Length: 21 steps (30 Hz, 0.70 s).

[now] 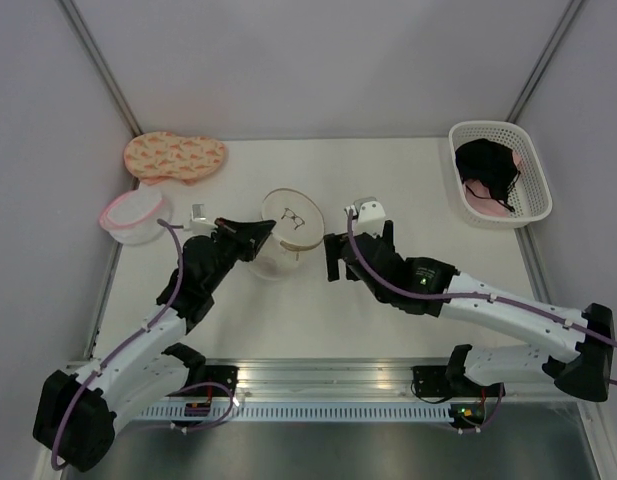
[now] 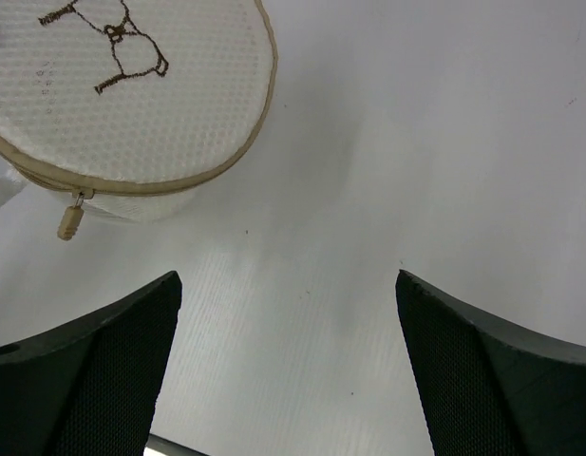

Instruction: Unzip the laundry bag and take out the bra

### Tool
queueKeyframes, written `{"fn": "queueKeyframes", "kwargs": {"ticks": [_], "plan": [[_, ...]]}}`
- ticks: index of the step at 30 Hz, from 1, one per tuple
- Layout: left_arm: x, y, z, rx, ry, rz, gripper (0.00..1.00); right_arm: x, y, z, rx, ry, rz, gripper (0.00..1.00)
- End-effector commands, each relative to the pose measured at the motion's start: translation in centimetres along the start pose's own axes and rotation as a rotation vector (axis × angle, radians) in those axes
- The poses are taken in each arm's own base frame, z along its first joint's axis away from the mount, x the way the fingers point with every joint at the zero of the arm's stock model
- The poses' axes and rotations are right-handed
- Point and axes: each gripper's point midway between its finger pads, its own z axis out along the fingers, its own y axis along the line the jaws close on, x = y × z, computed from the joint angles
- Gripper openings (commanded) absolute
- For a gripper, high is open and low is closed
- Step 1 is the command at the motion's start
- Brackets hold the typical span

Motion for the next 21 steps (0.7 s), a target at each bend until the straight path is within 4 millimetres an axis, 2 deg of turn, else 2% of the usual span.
{"fn": "queueKeyframes", "kwargs": {"ticks": [1,2,3,5,6,9,11,12,14,15,17,21], "plan": [[-2.9,0.7,-1.0,-0.065,-0.18,-0.029,0.02,-2.8,-1.2,-0.5,0.2,-0.176,0.007,0.98],[-3.0,0.8,-1.1,-0.068,-0.189,-0.034,0.02,-1.9,-1.1,0.1,0.206,-0.167,0.018,0.98],[-2.8,1.3,-1.3,-0.078,-0.186,-0.046,0.02,-1.8,0.6,0.7,0.127,-0.163,0.067,0.98],[-2.3,2.0,-1.3,-0.091,-0.165,-0.056,0.02,-0.9,1.8,1.2,0.056,-0.149,0.085,0.98],[-1.9,3.0,-1.3,-0.109,-0.156,-0.071,0.02,-1.1,3.6,1.2,-0.034,-0.148,0.127,0.98],[-1.3,4.8,-1.7,-0.13,-0.145,-0.097,0.02,-0.9,6.1,1.2,-0.162,-0.137,0.169,0.89],[-1.2,5.5,-2.0,-0.124,-0.151,-0.106,0.02,-0.8,7.6,1.4,-0.22,-0.12,0.17,0.79],[-1.2,5.6,-2.1,-0.123,-0.153,-0.106,0.02,-0.5,8.6,1.2,-0.272,-0.097,0.165,0.69],[-1.2,5.8,-2.3,-0.123,-0.156,-0.106,0.02,0.2,10.0,1.6,-0.321,-0.066,0.157,0.62],[-1.3,5.7,-2.4,-0.119,-0.158,-0.107,0.02,0.8,10.8,1.6,-0.355,-0.038,0.153,0.53],[-1.3,5.6,-2.6,-0.116,-0.158,-0.104,0.02,1.7,11.9,2.2,-0.381,0.004,0.14,0.5],[-1.3,5.5,-2.8,-0.115,-0.158,-0.098,0.02,3.8,13.6,2.5,-0.453,0.088,0.12,0.57]]}}
